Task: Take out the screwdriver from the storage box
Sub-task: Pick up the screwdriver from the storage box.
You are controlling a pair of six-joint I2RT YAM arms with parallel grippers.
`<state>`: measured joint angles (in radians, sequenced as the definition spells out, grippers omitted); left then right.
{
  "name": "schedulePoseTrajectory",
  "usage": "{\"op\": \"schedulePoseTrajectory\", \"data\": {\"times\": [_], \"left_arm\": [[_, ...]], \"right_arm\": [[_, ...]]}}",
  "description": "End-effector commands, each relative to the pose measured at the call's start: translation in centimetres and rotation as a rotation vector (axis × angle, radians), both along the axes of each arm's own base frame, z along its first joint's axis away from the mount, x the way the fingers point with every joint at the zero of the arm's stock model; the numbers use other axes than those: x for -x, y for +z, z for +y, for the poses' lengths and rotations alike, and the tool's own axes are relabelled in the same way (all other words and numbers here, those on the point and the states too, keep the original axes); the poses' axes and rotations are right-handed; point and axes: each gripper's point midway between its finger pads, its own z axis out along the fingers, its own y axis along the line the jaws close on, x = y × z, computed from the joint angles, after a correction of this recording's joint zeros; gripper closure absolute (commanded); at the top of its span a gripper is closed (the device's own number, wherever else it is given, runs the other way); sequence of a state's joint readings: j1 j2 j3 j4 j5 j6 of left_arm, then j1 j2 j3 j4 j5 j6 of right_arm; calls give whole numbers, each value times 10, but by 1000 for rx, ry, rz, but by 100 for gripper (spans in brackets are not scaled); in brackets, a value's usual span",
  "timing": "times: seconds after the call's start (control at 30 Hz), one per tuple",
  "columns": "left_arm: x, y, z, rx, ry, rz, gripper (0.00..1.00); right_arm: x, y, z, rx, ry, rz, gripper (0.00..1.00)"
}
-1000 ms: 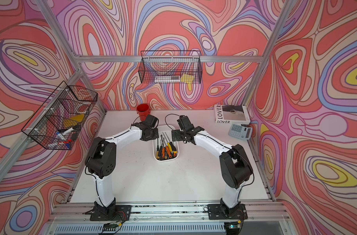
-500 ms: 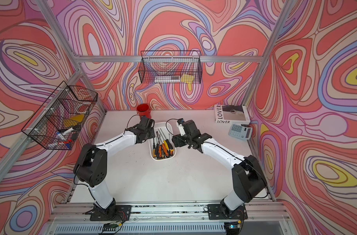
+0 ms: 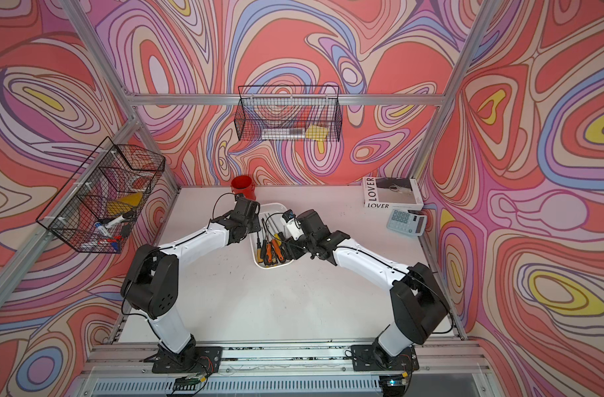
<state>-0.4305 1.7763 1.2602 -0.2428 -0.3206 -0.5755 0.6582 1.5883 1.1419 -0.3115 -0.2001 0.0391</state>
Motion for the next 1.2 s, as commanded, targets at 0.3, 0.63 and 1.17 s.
{"op": "schedulePoseTrajectory", "data": {"times": [0.3, 0.63, 1.17], "left_arm": [[-3, 31, 11, -3, 32, -95, 100], [0, 29, 14, -23, 32, -93, 100], [-1, 36, 16, -37, 28, -105, 100]], "right_arm": [[-22, -34, 26, 42, -1, -7, 44], [-35, -56, 35, 72, -40, 37, 50], [-56, -73, 28, 143, -151, 15, 51]]}}
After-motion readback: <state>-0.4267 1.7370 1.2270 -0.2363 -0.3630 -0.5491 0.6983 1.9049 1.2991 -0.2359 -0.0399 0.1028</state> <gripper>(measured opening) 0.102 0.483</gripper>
